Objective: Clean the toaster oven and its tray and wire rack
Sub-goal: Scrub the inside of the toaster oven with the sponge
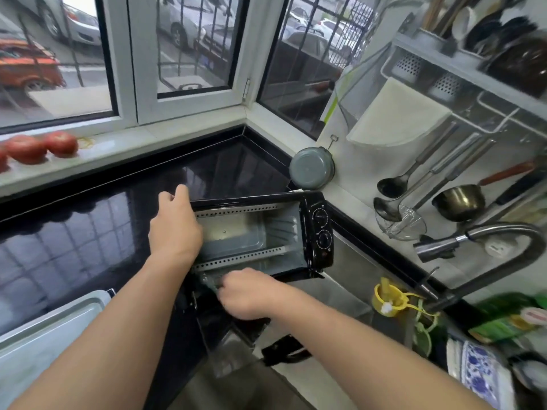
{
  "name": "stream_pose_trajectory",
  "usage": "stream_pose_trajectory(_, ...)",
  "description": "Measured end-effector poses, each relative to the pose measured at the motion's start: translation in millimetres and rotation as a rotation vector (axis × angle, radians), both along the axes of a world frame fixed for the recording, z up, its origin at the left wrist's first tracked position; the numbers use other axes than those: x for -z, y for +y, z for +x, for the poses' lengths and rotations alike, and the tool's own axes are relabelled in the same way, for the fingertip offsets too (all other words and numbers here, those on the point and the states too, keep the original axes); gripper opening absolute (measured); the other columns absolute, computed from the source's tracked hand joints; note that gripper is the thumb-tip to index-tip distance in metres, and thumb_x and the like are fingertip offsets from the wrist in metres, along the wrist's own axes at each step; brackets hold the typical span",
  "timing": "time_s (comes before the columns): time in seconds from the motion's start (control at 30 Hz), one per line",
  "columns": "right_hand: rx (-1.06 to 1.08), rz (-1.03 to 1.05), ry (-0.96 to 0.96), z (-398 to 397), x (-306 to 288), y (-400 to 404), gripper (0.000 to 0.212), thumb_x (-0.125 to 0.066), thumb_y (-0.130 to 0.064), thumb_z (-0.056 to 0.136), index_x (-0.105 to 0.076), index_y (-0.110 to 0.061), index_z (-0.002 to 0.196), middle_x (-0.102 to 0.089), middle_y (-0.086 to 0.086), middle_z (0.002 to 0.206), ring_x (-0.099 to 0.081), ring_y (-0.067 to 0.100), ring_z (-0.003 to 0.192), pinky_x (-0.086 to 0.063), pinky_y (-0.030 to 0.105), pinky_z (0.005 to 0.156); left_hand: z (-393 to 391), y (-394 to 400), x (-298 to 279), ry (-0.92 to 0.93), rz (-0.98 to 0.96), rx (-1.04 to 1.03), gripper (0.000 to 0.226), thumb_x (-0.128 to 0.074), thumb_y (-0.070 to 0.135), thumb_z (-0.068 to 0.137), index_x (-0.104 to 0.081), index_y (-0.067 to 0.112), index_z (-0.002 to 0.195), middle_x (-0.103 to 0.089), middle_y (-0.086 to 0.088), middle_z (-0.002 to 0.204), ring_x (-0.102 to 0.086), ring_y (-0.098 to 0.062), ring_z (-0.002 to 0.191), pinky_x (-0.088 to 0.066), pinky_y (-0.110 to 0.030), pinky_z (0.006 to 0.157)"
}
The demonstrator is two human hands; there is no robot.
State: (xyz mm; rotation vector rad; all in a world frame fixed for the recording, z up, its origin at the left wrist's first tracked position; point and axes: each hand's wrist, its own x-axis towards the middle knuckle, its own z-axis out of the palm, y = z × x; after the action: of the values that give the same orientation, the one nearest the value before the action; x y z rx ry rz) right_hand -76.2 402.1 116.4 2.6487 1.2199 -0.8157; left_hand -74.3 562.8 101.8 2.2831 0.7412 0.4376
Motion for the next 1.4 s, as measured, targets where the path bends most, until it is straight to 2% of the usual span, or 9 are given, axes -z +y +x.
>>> stream_pose_trajectory(0.17,0.343,-0.212,-0.136,52,-14,-74,0.014,-0.041,-0.012,0.09,-0.054,-0.011,0.086,-0.061,0.011,0.1,-0.058,0.032,0.088,-0.048,0.037,0.075,-1,-2,-2,0.013,0.005,0.002,0.035,-0.056,-0.006,0.089,-0.039,0.016,0.11,-0.036,-0.007,0.109,-0.047,-0.037,0.077,-0.042,-0.047,0.069)
stream_pose_trajectory(0.33,0.199,0.003,0.155,30,5,-2,0.028,-0.04,-0.016,0.099,-0.065,-0.006,0.107,-0.063,0.015,0.115,-0.057,0.03,0.099,-0.048,0.031,0.08,-2,-2,-3,0.009,-0.004,0.004,0.033,-0.055,-0.005,0.09,-0.041,0.015,0.111,-0.038,-0.008,0.111,-0.049,-0.039,0.081,-0.044,-0.049,0.072)
stream_pose_trajectory(0.43,0.036,0.101,0.221,10,15,28,0.021,-0.043,-0.016,0.1,-0.061,-0.014,0.089,-0.064,0.017,0.109,-0.054,0.028,0.094,-0.041,0.025,0.067,-3,-3,-5,0.008,-0.01,0.006,0.033,-0.053,-0.005,0.089,-0.043,0.014,0.115,-0.039,-0.008,0.114,-0.051,-0.041,0.085,-0.048,-0.053,0.078)
stream_pose_trajectory(0.63,0.138,-0.389,-0.142,64,3,-44,0.025,-0.041,-0.003,0.09,-0.063,-0.009,0.1,-0.064,0.015,0.121,-0.059,0.033,0.096,-0.052,0.04,0.084,-4,-6,-4,0.013,-0.018,-0.017,0.037,-0.053,-0.007,0.088,-0.042,0.017,0.114,-0.035,-0.003,0.11,-0.049,-0.038,0.08,-0.044,-0.047,0.072)
stream_pose_trajectory(0.9,0.065,0.08,0.223,8,27,27,0.034,-0.04,-0.024,0.102,-0.06,-0.007,0.123,-0.059,0.016,0.133,-0.054,0.032,0.119,-0.037,0.027,0.085,3,-2,2,0.023,0.018,-0.041,0.037,-0.049,-0.007,0.086,-0.039,0.022,0.106,-0.036,-0.002,0.107,-0.047,-0.036,0.074,-0.039,-0.045,0.07)
stream_pose_trajectory(1.1,0.163,-0.346,-0.07,69,0,-52,0.037,-0.038,-0.009,0.095,-0.063,-0.002,0.122,-0.06,0.021,0.123,-0.058,0.033,0.102,-0.049,0.041,0.089,4,-3,3,0.025,0.032,-0.048,0.038,-0.054,-0.007,0.085,-0.04,0.021,0.107,-0.037,-0.003,0.105,-0.047,-0.036,0.074,-0.039,-0.044,0.069)
stream_pose_trajectory(1.2,0.119,-0.149,0.087,45,3,-25,0.045,-0.03,-0.033,0.105,-0.058,-0.011,0.132,-0.054,0.015,0.141,-0.052,0.033,0.123,-0.042,0.04,0.098,3,-4,3,0.037,0.035,-0.057,0.037,-0.053,-0.007,0.085,-0.041,0.019,0.109,-0.038,-0.004,0.105,-0.051,-0.039,0.076,-0.041,-0.045,0.068)
stream_pose_trajectory(1.3,0.06,0.081,0.332,13,17,12,0.031,-0.038,-0.046,0.099,-0.061,-0.026,0.092,-0.063,0.007,0.109,-0.054,0.031,0.104,-0.039,0.035,0.081,5,-3,3,0.04,0.038,-0.049,0.037,-0.054,-0.006,0.085,-0.042,0.019,0.11,-0.039,-0.004,0.107,-0.05,-0.04,0.079,-0.04,-0.046,0.069)
stream_pose_trajectory(1.4,0.092,-0.01,0.223,38,15,-7,0.051,-0.035,-0.056,0.1,-0.061,-0.021,0.128,-0.058,0.009,0.138,-0.052,0.031,0.127,-0.039,0.032,0.095,8,1,3,0.048,0.045,-0.047,0.035,-0.054,-0.005,0.087,-0.042,0.019,0.109,-0.04,-0.006,0.108,-0.049,-0.039,0.08,-0.039,-0.045,0.071)
